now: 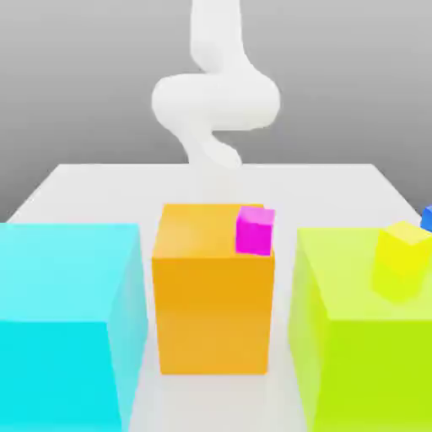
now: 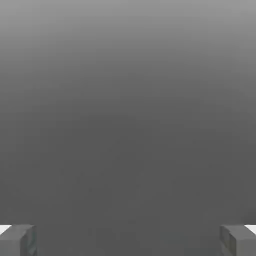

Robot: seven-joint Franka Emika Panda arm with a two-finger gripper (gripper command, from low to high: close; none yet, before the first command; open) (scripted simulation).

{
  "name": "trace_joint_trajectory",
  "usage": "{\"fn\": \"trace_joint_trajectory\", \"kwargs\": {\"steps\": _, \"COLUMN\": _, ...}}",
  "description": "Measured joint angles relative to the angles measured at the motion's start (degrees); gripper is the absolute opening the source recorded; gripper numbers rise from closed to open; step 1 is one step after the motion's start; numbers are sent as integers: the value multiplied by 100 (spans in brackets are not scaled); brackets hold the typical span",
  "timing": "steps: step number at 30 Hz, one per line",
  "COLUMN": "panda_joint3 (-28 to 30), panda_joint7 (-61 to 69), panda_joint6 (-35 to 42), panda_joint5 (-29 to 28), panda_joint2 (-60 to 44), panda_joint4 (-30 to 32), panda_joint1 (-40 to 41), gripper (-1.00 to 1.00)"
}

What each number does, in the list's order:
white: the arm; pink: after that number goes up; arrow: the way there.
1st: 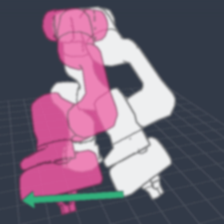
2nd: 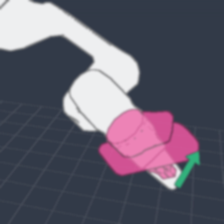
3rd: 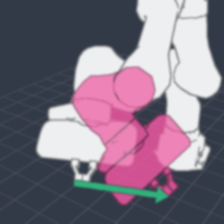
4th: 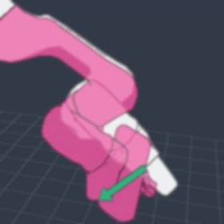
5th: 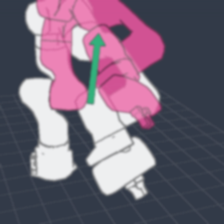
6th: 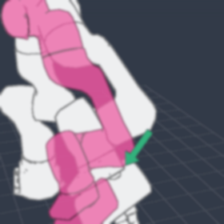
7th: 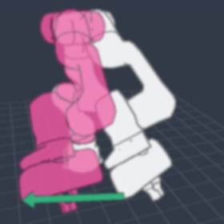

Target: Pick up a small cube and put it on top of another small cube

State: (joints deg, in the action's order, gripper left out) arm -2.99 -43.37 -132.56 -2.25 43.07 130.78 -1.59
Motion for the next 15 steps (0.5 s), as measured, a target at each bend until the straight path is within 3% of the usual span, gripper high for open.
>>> {"fn": "trace_joint_trajectory", "kwargs": {"steps": 15, "panda_joint3": -1900, "panda_joint7": -369, "panda_joint6": -1022, "panda_joint5": -404, "panda_joint2": -2098, "panda_joint4": 529, "panda_joint1": -817, "gripper": 0}}
